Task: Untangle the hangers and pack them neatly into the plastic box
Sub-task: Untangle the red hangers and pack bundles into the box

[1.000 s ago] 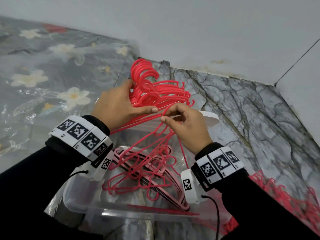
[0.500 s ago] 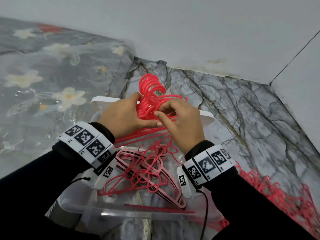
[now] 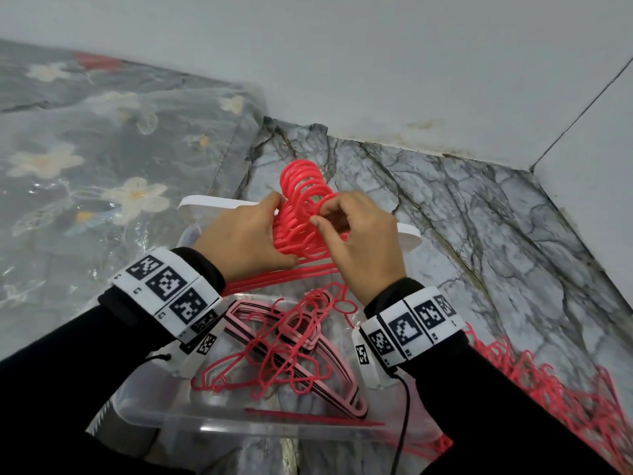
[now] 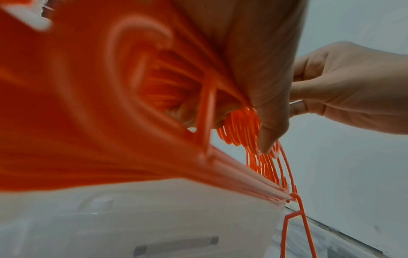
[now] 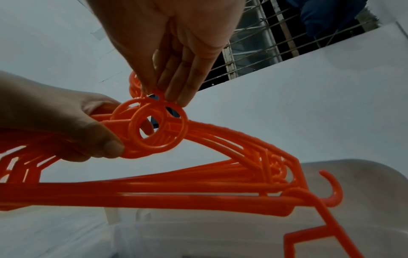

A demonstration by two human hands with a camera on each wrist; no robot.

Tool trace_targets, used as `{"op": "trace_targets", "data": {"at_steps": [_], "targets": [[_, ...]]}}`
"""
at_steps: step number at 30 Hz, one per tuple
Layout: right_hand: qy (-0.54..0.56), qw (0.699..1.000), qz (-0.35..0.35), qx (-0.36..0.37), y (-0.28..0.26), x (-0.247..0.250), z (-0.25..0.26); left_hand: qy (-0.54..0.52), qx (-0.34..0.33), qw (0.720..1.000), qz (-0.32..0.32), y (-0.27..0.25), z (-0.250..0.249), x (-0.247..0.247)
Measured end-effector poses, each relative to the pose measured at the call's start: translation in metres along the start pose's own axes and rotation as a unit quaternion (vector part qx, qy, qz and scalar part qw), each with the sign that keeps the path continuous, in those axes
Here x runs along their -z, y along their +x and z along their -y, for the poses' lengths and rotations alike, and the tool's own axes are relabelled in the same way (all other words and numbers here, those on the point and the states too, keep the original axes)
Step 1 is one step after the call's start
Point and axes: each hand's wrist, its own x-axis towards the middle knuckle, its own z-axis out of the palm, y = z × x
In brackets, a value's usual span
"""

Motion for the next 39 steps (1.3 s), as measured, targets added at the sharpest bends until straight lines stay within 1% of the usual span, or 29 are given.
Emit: {"op": "trace_targets", "data": {"at_steps": [6,10,11,13,15,16,17,18,20,22,23,24,26,30,34,37,39], "targets": [[0.022,1.0,0.001,0.011,-0.002,-0.004,0.01,0.01,-0.01,1.0,-0.017,-0.01,-0.009,-0.002],[0.055,0.997,0.06,0.001,0.007,0.008,0.005,-0.011,-0.001,1.0,0.017,-0.006,-0.006,0.001],[0.062,0.996,0.07,-0.009,0.009,0.013,0.001,-0.018,0.002,0.999,0.03,-0.005,-0.004,0.002],[0.066,0.994,0.074,-0.056,0.014,0.025,-0.012,-0.032,0.008,0.998,0.053,-0.003,0.0,0.003],[0.033,0.989,0.08,-0.116,0.018,0.039,-0.031,-0.026,0.017,0.998,0.054,-0.003,0.003,0.005],[0.0,0.985,0.097,-0.142,0.02,0.045,-0.042,-0.015,0.024,0.999,0.044,-0.003,0.004,0.006],[-0.045,0.977,0.128,-0.167,0.02,0.051,-0.054,-0.001,0.031,0.999,0.029,-0.002,0.006,0.009],[-0.091,0.962,0.171,-0.194,0.019,0.056,-0.065,0.012,0.037,0.999,0.014,-0.002,0.007,0.012],[-0.141,0.917,0.275,-0.251,0.012,0.058,-0.082,0.017,0.034,0.999,-0.012,0.0,0.01,0.018],[-0.132,0.873,0.368,-0.292,0.002,0.049,-0.091,-0.009,0.028,0.999,-0.031,0.001,0.012,0.025],[-0.119,0.861,0.392,-0.302,-0.002,0.041,-0.092,-0.023,0.025,0.999,-0.041,0.001,0.013,0.029],[-0.107,0.857,0.403,-0.303,-0.005,0.033,-0.09,-0.036,0.022,0.998,-0.049,0.001,0.013,0.032],[-0.087,0.868,0.393,-0.29,-0.007,0.019,-0.086,-0.052,0.017,0.997,-0.059,0.001,0.014,0.034],[-0.032,0.9,0.326,-0.287,-0.001,0.011,-0.076,-0.038,0.032,0.995,-0.084,0.003,0.017,0.03],[-0.087,0.932,0.269,-0.227,0.004,0.015,-0.073,-0.048,0.048,0.993,-0.092,0.004,0.023,0.032],[-0.119,0.945,0.23,-0.201,0.005,0.021,-0.076,-0.049,0.045,0.993,-0.096,0.004,0.022,0.032],[-0.127,0.948,0.219,-0.195,0.006,0.023,-0.078,-0.039,0.042,0.993,-0.103,0.003,0.019,0.03]]}}
